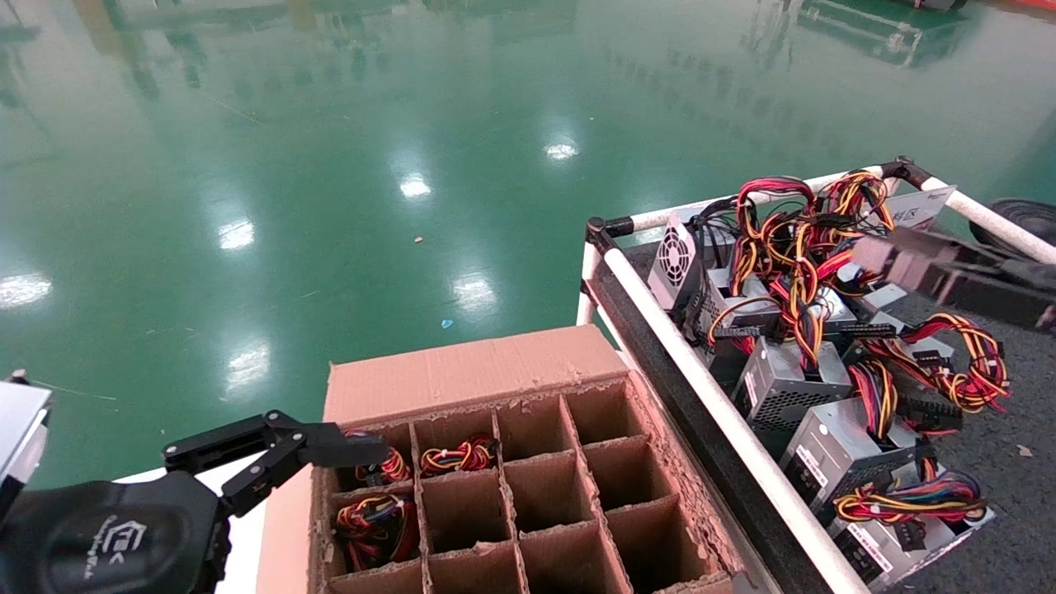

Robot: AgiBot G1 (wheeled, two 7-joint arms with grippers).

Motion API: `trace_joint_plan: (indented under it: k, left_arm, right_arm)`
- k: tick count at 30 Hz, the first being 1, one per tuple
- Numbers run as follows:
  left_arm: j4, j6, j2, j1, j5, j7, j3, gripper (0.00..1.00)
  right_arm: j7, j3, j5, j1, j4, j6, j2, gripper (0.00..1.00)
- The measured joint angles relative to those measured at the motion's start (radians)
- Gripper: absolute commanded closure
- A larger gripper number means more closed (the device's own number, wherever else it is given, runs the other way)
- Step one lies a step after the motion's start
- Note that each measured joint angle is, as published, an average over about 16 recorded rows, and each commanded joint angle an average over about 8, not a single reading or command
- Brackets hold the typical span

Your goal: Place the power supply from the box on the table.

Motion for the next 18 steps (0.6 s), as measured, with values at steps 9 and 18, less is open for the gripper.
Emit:
trace_joint_plan:
  k: [9, 18]
  left_arm:
    - [0.0, 0.0, 0.0, 0.0, 0.0, 0.0, 0.0, 0.0]
    - [0.0, 0.0, 0.0, 0.0, 0.0, 0.0, 0.0, 0.0]
  right_arm:
    - [-0.027, -0.002, 0.038, -0.076, 0.168, -0.008, -0.005, 0.0]
    - [-0.055, -0.004, 0.076, -0.152, 0.336, -0.015, -0.009, 0.0]
